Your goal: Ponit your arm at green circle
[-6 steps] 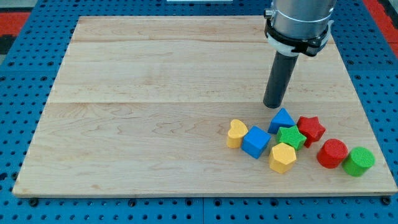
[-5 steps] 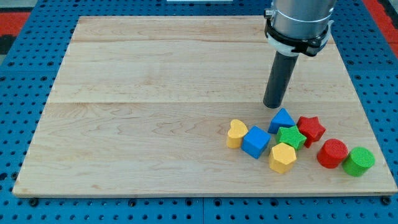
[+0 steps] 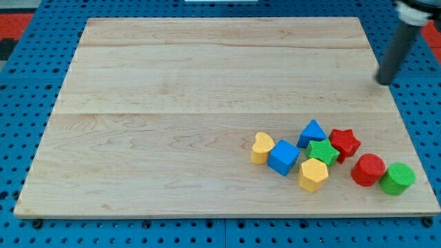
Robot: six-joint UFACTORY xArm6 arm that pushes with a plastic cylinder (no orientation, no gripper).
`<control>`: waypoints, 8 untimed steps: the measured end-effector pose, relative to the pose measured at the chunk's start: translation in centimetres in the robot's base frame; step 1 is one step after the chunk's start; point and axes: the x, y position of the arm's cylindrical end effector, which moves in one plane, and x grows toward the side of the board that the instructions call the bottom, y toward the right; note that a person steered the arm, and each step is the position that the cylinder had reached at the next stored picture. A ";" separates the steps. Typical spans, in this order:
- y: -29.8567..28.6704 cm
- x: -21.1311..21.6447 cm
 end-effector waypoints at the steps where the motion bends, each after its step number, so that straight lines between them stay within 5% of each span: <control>1: 2.3 2.8; 4: -1.5 21.4; 8: -2.6 20.2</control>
